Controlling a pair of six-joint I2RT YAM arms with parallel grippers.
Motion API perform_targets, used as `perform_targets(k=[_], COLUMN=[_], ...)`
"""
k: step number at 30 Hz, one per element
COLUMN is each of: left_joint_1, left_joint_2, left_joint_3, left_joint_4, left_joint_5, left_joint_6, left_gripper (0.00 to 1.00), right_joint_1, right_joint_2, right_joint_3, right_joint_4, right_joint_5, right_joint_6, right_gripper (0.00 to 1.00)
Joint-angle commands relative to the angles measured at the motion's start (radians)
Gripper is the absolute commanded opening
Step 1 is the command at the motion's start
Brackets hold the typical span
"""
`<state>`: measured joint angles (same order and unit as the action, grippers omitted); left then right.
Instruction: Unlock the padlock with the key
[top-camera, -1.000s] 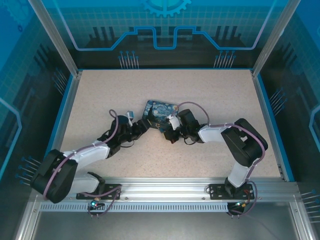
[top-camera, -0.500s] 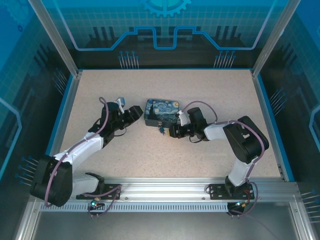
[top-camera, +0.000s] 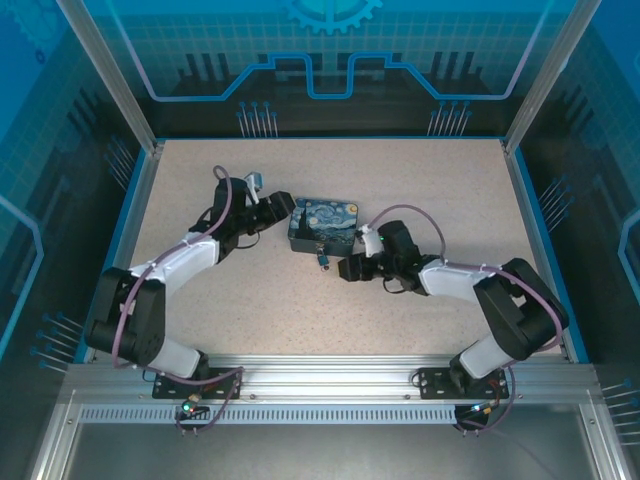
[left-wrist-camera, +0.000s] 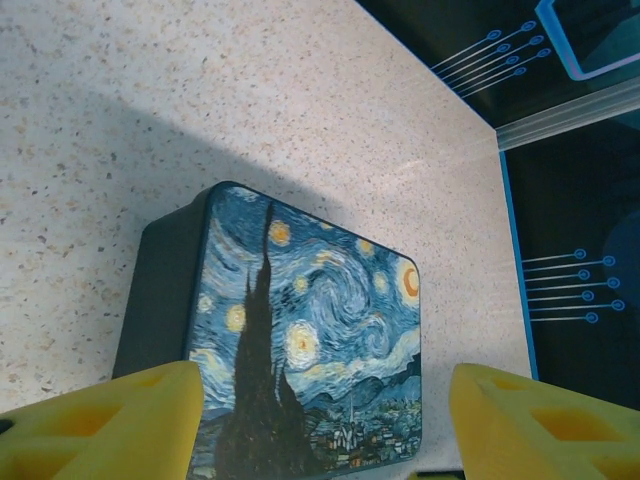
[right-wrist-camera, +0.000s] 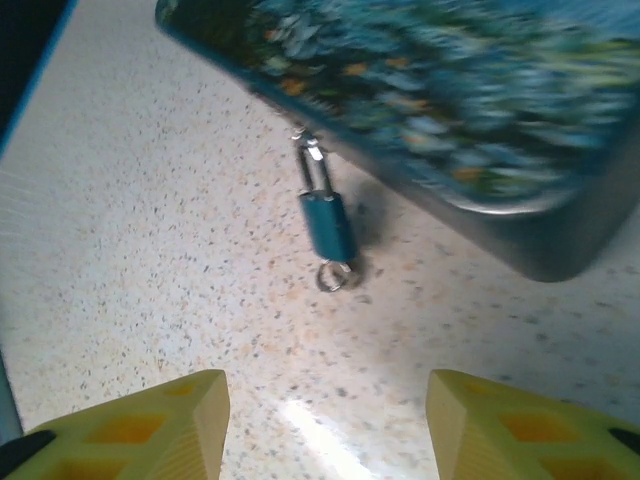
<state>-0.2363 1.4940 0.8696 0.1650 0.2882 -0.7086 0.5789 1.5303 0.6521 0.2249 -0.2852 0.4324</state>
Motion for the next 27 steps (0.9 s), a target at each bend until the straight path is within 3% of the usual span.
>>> perform_targets(k=[1,7,11,18,27], left_joint_1=[0.035,0.088,0.135,0.175,0.189], left_joint_2=[-0.001,-0.122,-0.195,-0.311,-0.401], left_joint_3=[-0.01,-0.125,-0.217,-0.292,-0.345], left_joint_4=[0.069,0.051,0.055,0.005,-0.028], left_joint_5=[0.055,0.063,0.078,0.093,0.088], left_joint_6=[-0.045,-0.046,-0.071,-0.07,-0.078], left_gripper=[0.67,0.68,0.69,0.7,0.7], right_joint_1=[0.111,0.295,0.374,0.437,0.44], right_joint_2=[-0.01,0.121,0.246,0.45,0.54], right_joint_3=[0.095,0.372,0.529,0.733,0.781], right_joint_4=[-0.198,-0.567,-0.752,-0.901,-0.86], right_joint_5=[0.318,0.751,0.914,1.028,1.05], right_joint_6=[-0.021,0.017,0.083,0.124,0.113], right_gripper=[0.55,0.57,0.59,0.61,0.55])
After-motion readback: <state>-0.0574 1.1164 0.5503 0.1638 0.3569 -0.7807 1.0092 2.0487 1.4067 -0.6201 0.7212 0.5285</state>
